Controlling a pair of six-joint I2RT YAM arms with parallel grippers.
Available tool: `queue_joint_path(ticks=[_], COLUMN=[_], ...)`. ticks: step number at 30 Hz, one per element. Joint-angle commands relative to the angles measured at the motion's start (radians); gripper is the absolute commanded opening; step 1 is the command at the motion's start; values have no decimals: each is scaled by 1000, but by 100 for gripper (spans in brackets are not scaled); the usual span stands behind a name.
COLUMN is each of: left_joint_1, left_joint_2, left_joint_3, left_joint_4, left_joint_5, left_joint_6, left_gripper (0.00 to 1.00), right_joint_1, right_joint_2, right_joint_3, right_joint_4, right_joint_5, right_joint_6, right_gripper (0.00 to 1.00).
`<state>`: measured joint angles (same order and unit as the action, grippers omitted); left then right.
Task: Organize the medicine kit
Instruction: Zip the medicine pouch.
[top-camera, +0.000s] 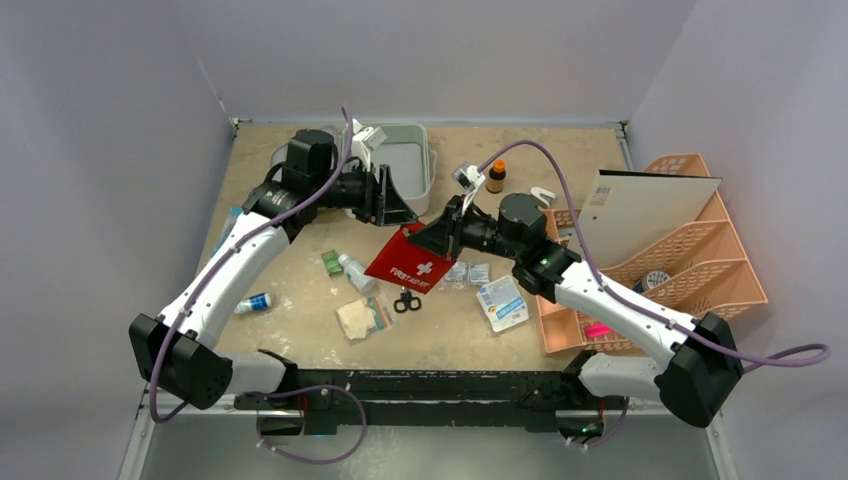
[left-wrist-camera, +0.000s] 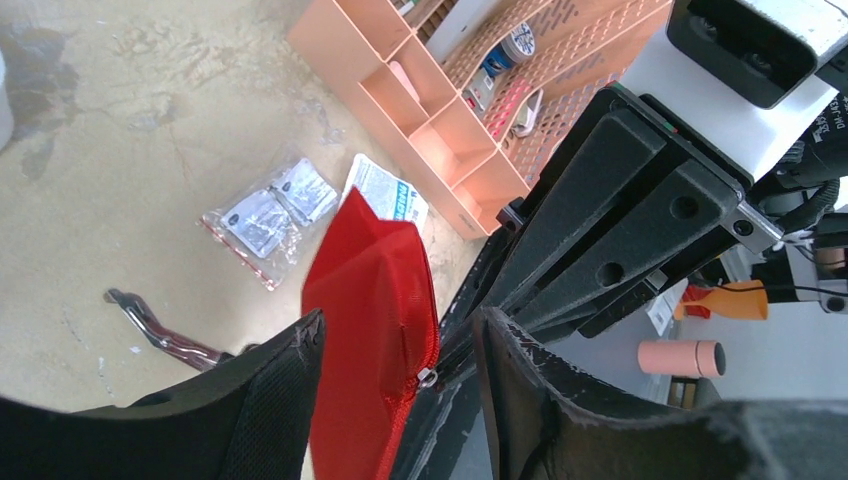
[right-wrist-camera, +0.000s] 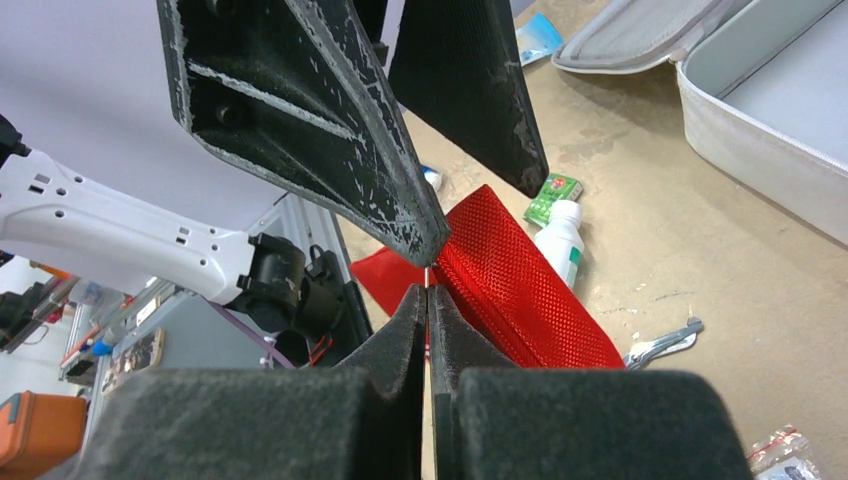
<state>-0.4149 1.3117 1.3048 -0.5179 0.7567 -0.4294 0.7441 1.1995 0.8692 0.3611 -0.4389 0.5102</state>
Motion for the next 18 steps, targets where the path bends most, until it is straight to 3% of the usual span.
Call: queue_joint_path(ticks=[1, 5, 11, 12, 14, 15, 18], left_joint_1=[1, 1, 1, 1, 1, 1, 1], left_joint_2=[20, 33, 42, 42, 37, 29, -15], left_joint_3=[6, 11, 14, 15, 15, 14, -5], left_joint_4=[5, -11, -14, -22, -24, -23, 20], left_joint_5=[55, 58, 83, 93, 115, 114, 88], left_joint_6=[-26, -31, -40, -39, -31, -27, -32], left_gripper=[53, 51, 34, 29, 5, 0, 0], right_joint_1=[-3, -3, -3, -3, -3, -3, -3], right_joint_2=[-6, -1, 1, -1, 2, 4, 16], right_joint_3=[50, 50, 46, 45, 42, 37, 9], right_joint_4=[48, 59, 50, 39, 7, -5, 4], right_joint_5=[-17, -17, -7, -3, 16, 30, 56], right_joint_6=[-27, -23, -18, -16, 2, 16, 87], right_gripper=[0, 0, 0, 0, 0, 0, 0])
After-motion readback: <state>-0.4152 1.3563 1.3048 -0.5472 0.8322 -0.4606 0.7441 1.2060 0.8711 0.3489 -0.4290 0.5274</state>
